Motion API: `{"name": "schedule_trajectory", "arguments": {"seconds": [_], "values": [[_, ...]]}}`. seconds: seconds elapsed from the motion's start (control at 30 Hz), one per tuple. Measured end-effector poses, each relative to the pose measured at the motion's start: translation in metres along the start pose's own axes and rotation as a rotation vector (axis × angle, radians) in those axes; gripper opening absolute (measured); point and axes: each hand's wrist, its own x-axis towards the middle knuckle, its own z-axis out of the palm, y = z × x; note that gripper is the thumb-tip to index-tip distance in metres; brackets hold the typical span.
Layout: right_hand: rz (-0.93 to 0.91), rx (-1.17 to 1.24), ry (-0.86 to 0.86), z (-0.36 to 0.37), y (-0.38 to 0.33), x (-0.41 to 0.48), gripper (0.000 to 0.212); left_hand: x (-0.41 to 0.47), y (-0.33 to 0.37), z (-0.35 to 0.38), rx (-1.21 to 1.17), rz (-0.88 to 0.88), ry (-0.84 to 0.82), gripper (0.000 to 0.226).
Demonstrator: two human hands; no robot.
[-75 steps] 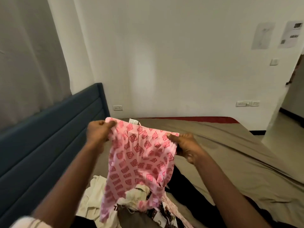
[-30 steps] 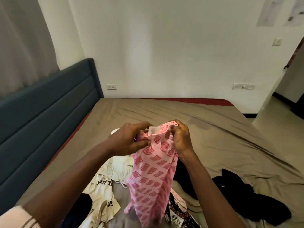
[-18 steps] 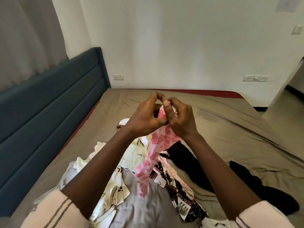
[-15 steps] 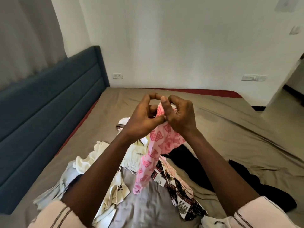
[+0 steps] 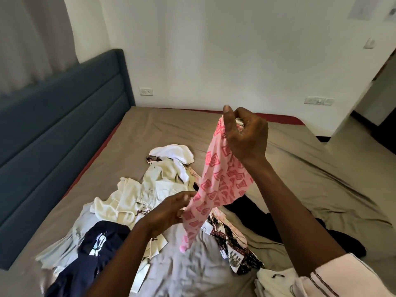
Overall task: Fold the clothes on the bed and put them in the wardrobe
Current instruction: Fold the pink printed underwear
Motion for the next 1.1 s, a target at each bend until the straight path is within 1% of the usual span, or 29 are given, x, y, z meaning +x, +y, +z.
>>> {"name": "schedule_trajectory", "arguments": {"seconds": [0.07,0.13,0.2,0.27,0.33,0.4,0.43,0.47,0.5,0.53,0.6,0.63,0.67,0.73,0.77,0.83,0.87,0.9,0.97,1.03,1.1], "values": [[0.046,-0.045,0.038,-0.006,-0.001,0.003,0.046,0.001,0.000,0.004,0.046,0.119,-0.022,0.046],[0.089,-0.070,0.066,-0.010,0.000,0.007,0.051,0.003,0.004,0.007,0.016,0.196,0.035,0.038],[0.130,-0.075,0.070,-0.017,0.000,0.010,0.054,0.002,0.012,0.009,-0.178,0.214,0.110,0.028],[0.156,-0.055,0.070,-0.027,0.001,0.012,0.056,0.002,0.024,0.004,-0.463,0.212,0.191,0.025],[0.148,-0.028,0.077,-0.040,0.002,0.013,0.056,0.002,0.035,-0.005,-0.656,0.276,0.280,0.023],[0.128,-0.003,0.081,-0.051,0.005,0.011,0.056,-0.002,0.044,-0.009,-0.699,0.390,0.320,0.023],[0.123,0.002,0.088,-0.055,0.007,0.010,0.056,-0.005,0.049,-0.010,-0.648,0.445,0.327,0.027],[0.129,-0.009,0.094,-0.057,0.009,0.009,0.056,-0.009,0.053,-0.013,-0.524,0.491,0.333,0.030],[0.150,-0.026,0.091,-0.059,0.011,0.006,0.057,-0.013,0.057,-0.019,-0.325,0.528,0.339,0.033],[0.173,-0.045,0.075,-0.059,0.013,0.006,0.059,-0.015,0.062,-0.025,-0.065,0.564,0.343,0.035],[0.196,-0.092,0.003,-0.059,0.019,0.001,0.054,-0.014,0.071,-0.042,0.517,0.589,0.334,0.037],[0.181,-0.103,-0.059,-0.059,0.021,-0.003,0.051,-0.012,0.075,-0.052,0.778,0.594,0.339,0.035],[0.163,-0.113,-0.144,-0.059,0.023,-0.006,0.050,-0.008,0.080,-0.062,0.990,0.607,0.350,0.030],[0.159,-0.179,-0.376,-0.061,0.026,-0.008,0.055,0.003,0.095,-0.081,1.281,0.638,0.387,0.020],[0.162,-0.237,-0.499,-0.060,0.028,-0.007,0.053,0.008,0.104,-0.090,1.370,0.628,0.418,0.018],[0.168,-0.321,-0.698,-0.057,0.031,-0.002,0.044,0.017,0.123,-0.108,1.463,0.519,0.511,0.017],[0.177,-0.327,-0.756,-0.055,0.033,0.002,0.040,0.020,0.133,-0.114,1.461,0.455,0.559,0.015],[0.192,-0.318,-0.782,-0.052,0.035,0.007,0.037,0.022,0.143,-0.118,1.400,0.400,0.603,0.012],[0.188,-0.302,-0.773,-0.045,0.037,0.019,0.035,0.025,0.164,-0.120,1.081,0.314,0.657,0.012],[0.140,-0.314,-0.712,-0.036,0.040,0.031,0.030,0.023,0.183,-0.119,0.715,0.315,0.670,0.012],[0.090,-0.332,-0.631,-0.028,0.047,0.043,0.027,0.017,0.199,-0.118,0.506,0.397,0.699,0.011]]}}
